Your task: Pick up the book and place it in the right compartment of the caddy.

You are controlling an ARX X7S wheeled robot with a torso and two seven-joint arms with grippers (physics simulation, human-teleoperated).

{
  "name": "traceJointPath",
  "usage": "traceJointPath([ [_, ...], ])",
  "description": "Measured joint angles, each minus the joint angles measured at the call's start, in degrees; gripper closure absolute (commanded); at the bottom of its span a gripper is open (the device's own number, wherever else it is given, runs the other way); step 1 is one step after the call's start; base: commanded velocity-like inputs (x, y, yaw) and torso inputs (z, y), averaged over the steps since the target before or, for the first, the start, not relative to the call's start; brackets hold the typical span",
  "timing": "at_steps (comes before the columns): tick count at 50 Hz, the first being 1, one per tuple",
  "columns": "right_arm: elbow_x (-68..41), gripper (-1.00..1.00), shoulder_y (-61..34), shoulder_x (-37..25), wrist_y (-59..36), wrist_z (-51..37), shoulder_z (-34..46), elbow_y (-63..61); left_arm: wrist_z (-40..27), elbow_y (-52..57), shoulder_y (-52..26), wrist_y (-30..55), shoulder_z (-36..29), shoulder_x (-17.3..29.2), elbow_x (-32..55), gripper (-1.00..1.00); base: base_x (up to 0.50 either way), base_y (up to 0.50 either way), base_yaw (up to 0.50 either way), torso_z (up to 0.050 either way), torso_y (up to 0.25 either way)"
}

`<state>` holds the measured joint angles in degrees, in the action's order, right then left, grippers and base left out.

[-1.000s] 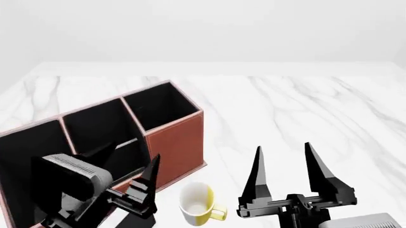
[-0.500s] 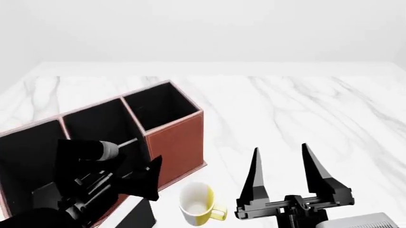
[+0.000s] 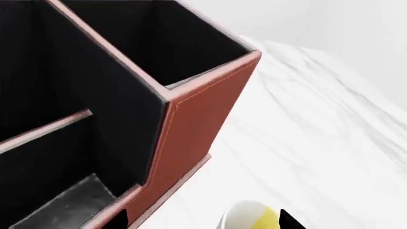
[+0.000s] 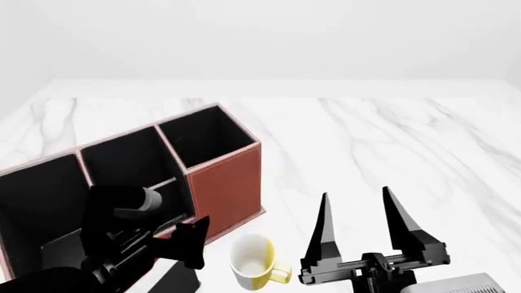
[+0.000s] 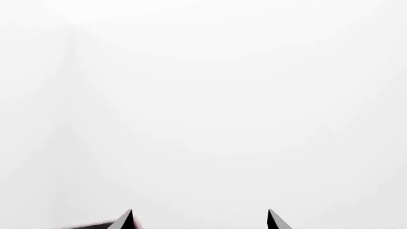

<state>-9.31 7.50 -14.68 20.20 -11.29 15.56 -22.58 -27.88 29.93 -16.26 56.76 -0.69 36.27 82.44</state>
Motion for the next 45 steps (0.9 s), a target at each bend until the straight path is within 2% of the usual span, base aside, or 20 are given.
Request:
traceJointPath([
  [45,0.02,-1.00,-0.10,-1.12,0.19,-0.77,1.69,0.99,-1.07,5.79,2.65,4.41,-4.62,5.89,-2.35,-1.00,0.00,0.00,0.00,0.000,0.000],
])
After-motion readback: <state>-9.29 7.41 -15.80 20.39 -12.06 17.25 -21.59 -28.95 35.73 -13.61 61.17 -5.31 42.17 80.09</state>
